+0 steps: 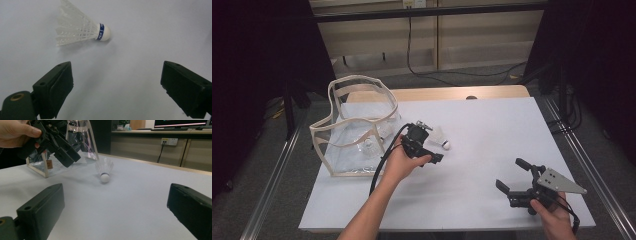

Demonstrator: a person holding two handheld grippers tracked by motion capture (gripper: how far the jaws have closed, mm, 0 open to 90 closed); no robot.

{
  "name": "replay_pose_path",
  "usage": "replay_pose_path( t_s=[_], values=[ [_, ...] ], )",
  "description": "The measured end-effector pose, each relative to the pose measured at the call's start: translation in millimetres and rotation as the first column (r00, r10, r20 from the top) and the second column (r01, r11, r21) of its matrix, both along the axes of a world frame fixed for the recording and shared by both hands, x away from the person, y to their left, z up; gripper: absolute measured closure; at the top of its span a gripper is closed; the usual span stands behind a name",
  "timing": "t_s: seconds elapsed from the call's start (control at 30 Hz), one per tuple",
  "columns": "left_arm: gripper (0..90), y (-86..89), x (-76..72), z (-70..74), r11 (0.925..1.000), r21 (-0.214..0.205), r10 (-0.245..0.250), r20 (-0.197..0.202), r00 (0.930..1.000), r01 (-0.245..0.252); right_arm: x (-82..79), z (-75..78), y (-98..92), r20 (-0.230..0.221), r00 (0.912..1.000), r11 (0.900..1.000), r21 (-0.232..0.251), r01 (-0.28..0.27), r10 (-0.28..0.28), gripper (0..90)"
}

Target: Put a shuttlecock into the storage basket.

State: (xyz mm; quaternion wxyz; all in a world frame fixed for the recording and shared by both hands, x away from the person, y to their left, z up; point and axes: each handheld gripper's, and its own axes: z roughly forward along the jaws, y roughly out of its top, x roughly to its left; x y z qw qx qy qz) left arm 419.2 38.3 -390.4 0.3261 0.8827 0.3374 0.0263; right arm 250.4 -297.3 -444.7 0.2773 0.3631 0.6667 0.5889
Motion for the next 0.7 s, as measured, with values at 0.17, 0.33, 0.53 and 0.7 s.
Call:
replay_pose_path(
  t_s=[0.17, 0.33, 0.53, 0.7],
  values=[
    [10.9, -0.8, 4.5, -2.7, 0.9999, -0.006, 0.013, 0.008, 0.9999, -0.013, 0.1, 0.1, -0.1, 0.002, 1.0, 1.0, 0.0, 0.0, 0.0, 0.8],
    [10.9, -0.5, 10.0, -6.9, 0.9996, -0.009, 0.026, 0.012, 0.9996, -0.026, 0.0, 0.1, 0.2, 0.003, 1.0, 1.0, 0.0, -0.002, 0.002, 0.8],
    [10.6, 0.0, 15.4, -10.7, 0.9988, -0.026, 0.042, 0.037, 0.9984, -0.041, 0.0, 0.3, -0.5, 0.004, 1.0, 1.0, 0.0, 0.0, 0.0, 0.8],
    [9.8, 1.0, 19.8, -13.5, 0.9966, -0.054, 0.065, 0.047, 0.9968, -0.062, 0.0, 0.3, -0.3, 0.005, 1.0, 1.0, 0.0, 0.0, 0.0, 0.8]
  ],
)
